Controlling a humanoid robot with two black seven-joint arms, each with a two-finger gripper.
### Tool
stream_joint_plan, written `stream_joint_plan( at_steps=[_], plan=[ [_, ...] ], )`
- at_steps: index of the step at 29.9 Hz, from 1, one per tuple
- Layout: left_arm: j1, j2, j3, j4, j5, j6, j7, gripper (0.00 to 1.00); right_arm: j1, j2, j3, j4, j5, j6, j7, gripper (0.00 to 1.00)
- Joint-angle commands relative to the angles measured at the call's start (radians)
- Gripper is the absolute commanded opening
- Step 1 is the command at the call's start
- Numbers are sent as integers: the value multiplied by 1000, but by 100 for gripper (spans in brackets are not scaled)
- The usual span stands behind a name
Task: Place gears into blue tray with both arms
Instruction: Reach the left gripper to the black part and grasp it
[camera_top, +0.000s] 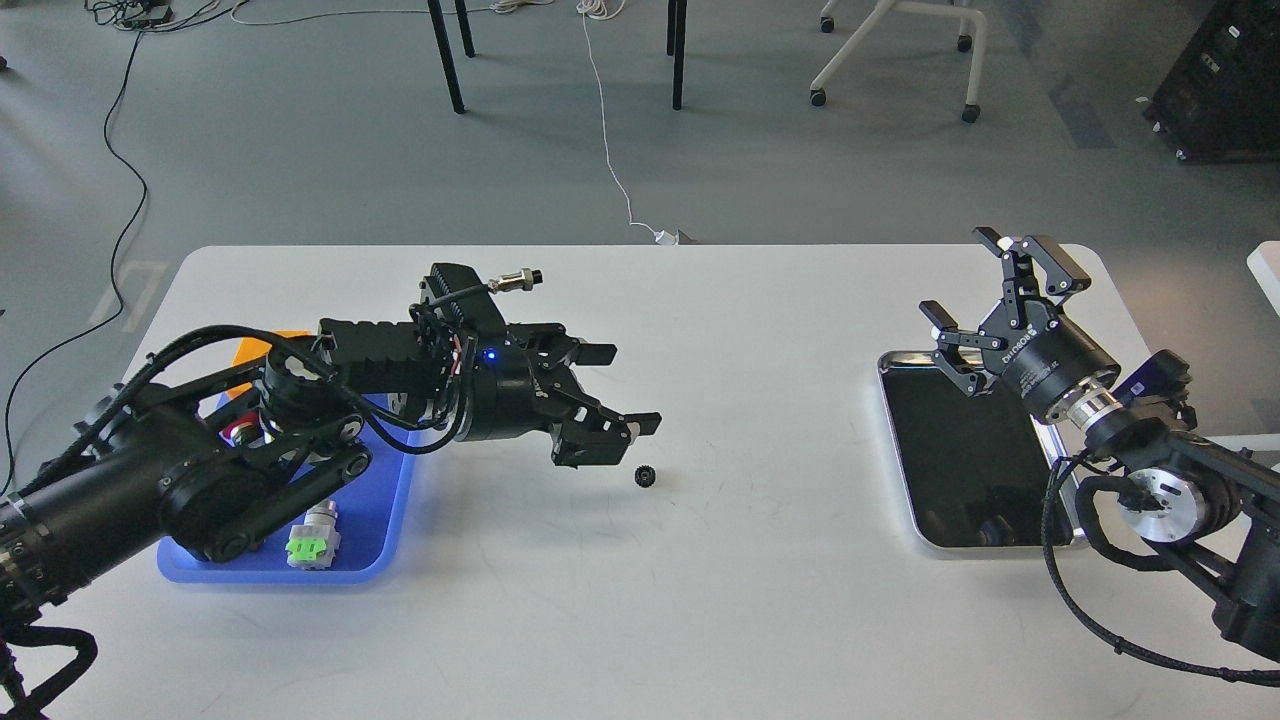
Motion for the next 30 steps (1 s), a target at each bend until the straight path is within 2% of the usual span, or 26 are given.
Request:
stream_joint_plan(
  at_steps=[1,11,24,28,30],
  plan=[
    [-71,-52,115,55,6,0,0,98,-8,-15,0,11,0,0,0,94],
    [-134,-207,230,256,6,-42,0,98,-36,-32,30,24,0,0,0,94],
    [-134,-235,302,362,6,-38,0,91,-45,-43,43,27,0,0,0,94],
    [-127,-243,302,387,6,-37,0,84,-48,-43,43,27,0,0,0,94],
    [-127,-241,302,388,6,-37,0,75,-48,-43,43,27,0,0,0,94]
  ],
)
